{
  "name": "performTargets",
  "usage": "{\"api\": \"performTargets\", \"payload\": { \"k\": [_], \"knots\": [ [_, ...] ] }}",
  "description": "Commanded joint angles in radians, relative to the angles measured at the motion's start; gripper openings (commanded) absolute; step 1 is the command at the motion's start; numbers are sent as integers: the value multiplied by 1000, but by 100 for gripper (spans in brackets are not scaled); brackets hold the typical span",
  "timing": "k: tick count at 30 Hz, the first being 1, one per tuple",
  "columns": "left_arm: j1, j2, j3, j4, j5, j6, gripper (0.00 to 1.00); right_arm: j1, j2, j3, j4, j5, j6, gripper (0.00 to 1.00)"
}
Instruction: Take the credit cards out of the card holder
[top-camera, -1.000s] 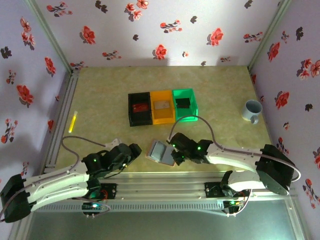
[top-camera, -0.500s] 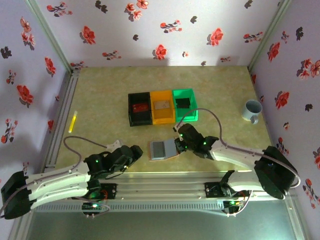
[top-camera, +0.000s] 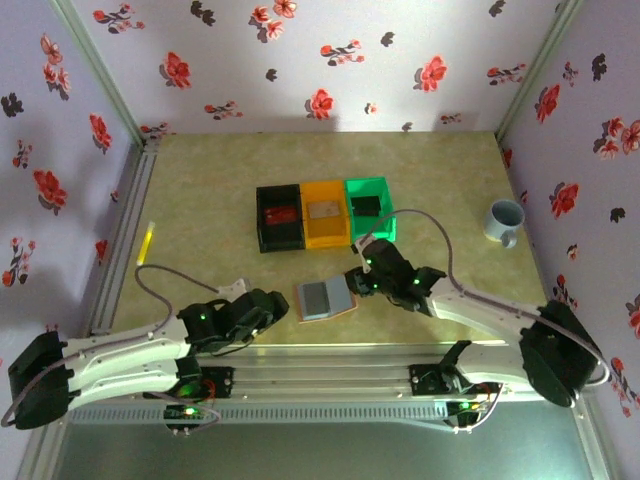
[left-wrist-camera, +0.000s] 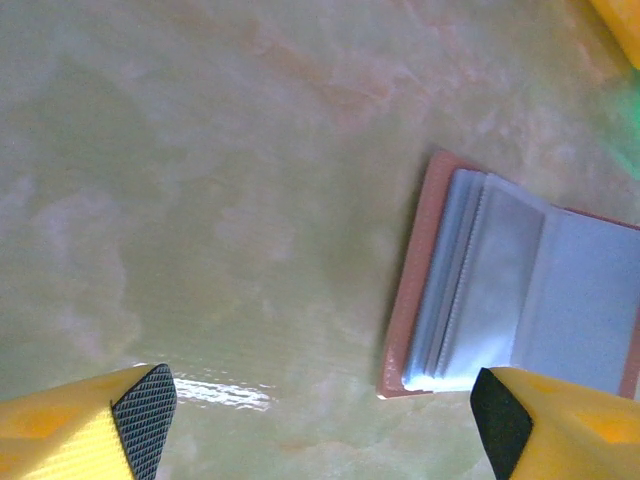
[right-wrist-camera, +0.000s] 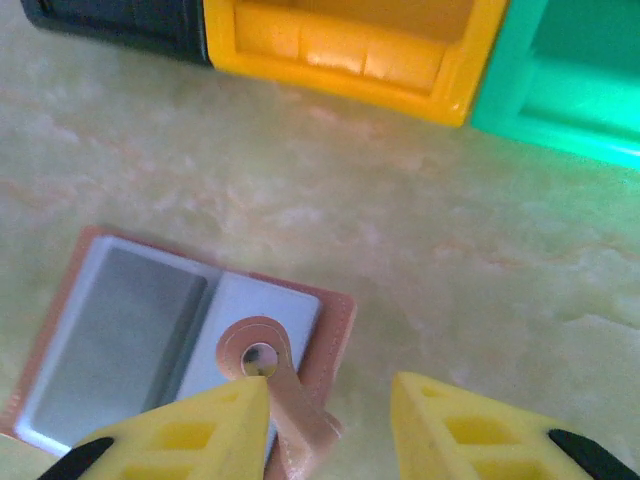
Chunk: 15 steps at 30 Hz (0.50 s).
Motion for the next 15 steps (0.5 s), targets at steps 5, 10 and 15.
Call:
{"api": "performTargets", "payload": {
  "k": [5, 10, 15],
  "knots": [
    [-7, 25, 61, 79, -12, 165, 81, -5, -173, -23, -57, -58, 153, 31],
    [-4, 61, 85, 159, 15, 258, 78, 1, -174, -76, 94, -221, 294, 25],
    [5, 96, 101, 232, 45, 325, 74, 38, -50, -72, 147, -256, 339, 11]
  ]
}}
